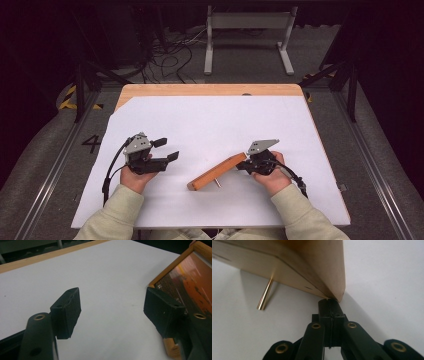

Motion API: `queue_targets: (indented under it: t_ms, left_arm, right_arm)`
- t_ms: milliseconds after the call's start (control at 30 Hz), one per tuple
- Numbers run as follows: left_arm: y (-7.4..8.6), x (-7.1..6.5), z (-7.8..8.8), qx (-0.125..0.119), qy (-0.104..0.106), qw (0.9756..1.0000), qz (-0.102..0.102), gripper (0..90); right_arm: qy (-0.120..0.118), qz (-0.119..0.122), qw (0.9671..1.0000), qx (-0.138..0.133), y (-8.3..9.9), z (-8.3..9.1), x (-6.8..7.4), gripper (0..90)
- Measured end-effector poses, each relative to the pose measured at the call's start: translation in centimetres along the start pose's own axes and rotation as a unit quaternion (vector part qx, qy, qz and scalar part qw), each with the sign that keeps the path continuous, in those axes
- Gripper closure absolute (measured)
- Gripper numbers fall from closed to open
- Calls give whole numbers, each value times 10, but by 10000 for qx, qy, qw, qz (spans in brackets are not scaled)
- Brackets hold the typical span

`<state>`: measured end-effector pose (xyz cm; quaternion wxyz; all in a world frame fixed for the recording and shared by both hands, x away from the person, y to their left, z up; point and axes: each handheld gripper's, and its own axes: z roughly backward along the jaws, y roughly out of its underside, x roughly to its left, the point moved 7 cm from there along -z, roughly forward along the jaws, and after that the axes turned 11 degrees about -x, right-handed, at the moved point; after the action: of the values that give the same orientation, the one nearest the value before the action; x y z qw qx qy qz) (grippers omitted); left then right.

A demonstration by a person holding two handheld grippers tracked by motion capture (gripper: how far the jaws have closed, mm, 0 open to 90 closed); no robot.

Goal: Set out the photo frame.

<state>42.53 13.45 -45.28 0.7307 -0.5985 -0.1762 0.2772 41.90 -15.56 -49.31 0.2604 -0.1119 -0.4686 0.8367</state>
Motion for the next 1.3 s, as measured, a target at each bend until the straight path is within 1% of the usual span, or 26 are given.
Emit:
queue_targets:
  t_ms: [67,100,200,267,367,433,600,700,800,900,967,1067,1300]
  left_arm:
    - [1,0,1,19,-7,10000,20,315]
    - [1,0,1,25,-9,10000,-4,319]
    - [3,-1,3,65,-14,10000,34,335]
    - [3,-1,3,117,-15,9999,-10,350]
    - [5,-1,3,183,-33,9998,-55,402]
    - [7,-3,2,260,43,9996,-36,437]
    - [6,-4,2,253,89,9996,-44,463]
    - [7,-5,2,271,109,9996,-14,477]
    - [7,-5,1,298,129,9995,-52,491]
    - [7,-6,1,318,153,9994,-45,499]
    - [7,-7,0,324,165,9993,-43,503]
    - [7,-7,0,331,170,9993,-53,506]
    - [7,-6,-1,327,186,9993,-69,506]
  right_arm:
    - [-1,-20,10000,-21,-2,-4,-3,900]
    - [10,-23,10000,-21,-4,-6,-3,900]
    - [41,-14,10000,-31,-8,-11,-6,900]
    - [61,-22,10000,-60,-10,-15,-8,900]
    - [98,25,9999,-134,-12,-20,-10,900]
    - [120,21,9998,-145,-13,-24,-10,900]
    - [145,16,9997,-175,-17,-31,-12,900]
    - [156,38,9997,-173,-20,-35,-13,900]
    - [134,31,9998,-173,-23,-43,-13,900]
    - [112,25,9997,-200,-24,-47,-15,900]
    - [100,54,9998,-134,-24,-50,-15,900]
    - [5,2,9999,-112,-27,-57,-17,900]
    - [-84,-70,9999,-113,-31,-65,-18,900]
